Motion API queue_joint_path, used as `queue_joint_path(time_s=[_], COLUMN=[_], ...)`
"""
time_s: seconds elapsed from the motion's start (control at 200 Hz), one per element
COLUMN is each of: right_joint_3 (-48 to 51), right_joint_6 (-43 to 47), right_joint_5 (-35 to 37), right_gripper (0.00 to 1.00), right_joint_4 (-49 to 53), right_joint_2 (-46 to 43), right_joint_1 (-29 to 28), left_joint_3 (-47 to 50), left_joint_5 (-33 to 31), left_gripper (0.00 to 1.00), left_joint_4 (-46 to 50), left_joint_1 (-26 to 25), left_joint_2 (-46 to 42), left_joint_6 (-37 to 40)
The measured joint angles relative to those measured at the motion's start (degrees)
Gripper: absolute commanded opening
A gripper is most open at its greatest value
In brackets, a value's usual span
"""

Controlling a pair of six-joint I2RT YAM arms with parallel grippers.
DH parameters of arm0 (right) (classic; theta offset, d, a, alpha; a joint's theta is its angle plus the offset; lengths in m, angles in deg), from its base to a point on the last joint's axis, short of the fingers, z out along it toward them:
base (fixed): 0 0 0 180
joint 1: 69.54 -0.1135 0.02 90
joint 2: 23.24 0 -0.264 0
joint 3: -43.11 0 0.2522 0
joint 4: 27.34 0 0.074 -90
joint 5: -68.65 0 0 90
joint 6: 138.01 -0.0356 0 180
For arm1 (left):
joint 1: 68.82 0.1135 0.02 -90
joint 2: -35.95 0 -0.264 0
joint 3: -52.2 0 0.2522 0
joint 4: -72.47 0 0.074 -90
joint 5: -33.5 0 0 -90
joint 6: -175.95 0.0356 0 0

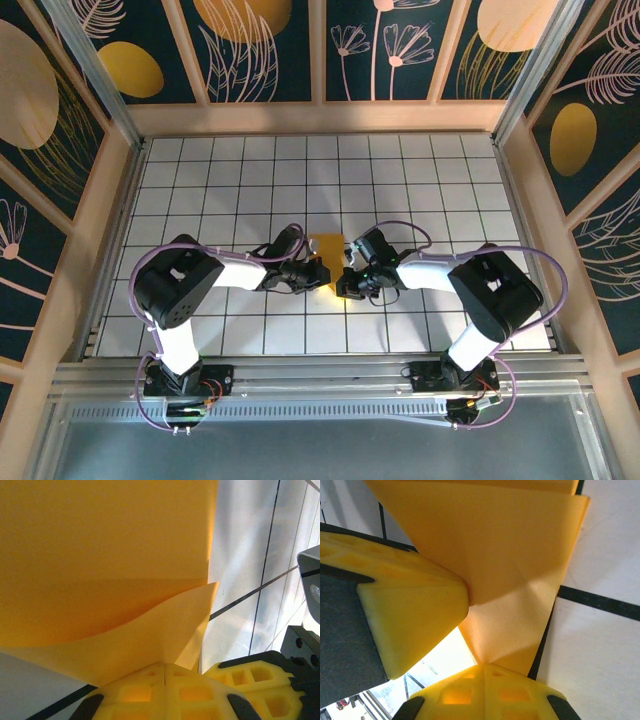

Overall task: Fold a paper plane with a square sheet of paper (fold left side to right side)
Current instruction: Third fold the triangle at the center of the table.

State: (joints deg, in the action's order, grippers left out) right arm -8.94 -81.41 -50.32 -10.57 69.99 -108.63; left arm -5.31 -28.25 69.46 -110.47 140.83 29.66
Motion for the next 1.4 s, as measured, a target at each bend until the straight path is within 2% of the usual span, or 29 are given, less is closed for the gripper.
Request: queue_joint_path(time_s=[0.31,1.076,1.261,1.401], right_joint_3=[-0.3,-0.6,-0.6,-0.7], right_joint_6=[0.0,0.0,0.0,0.0], right_joint_5=[0.0,-0.7,-0.7,-0.7], right_gripper=[0.0,0.0,0.0,0.0], right_joint_4=[0.5,0.4,0.4,0.5], right_joint_2=[0.2,0.7,0.7,0.7], right_joint_1=[0.0,0.1,0.1,0.1], left_joint_3=[-0.2,-0.7,0.4,2.7], left_joint_5=[0.0,-0.7,-7.1,-5.7], left_gripper=[0.0,0.0,0.0,0.0], left_joint_4=[0.5,1.3,6.5,5.4], left_joint_1=[0.9,13.3,14.9,14.5], left_joint_2=[0.0,-0.1,-6.6,-12.3], left_joint_6=[0.3,5.9,8.8,9.3])
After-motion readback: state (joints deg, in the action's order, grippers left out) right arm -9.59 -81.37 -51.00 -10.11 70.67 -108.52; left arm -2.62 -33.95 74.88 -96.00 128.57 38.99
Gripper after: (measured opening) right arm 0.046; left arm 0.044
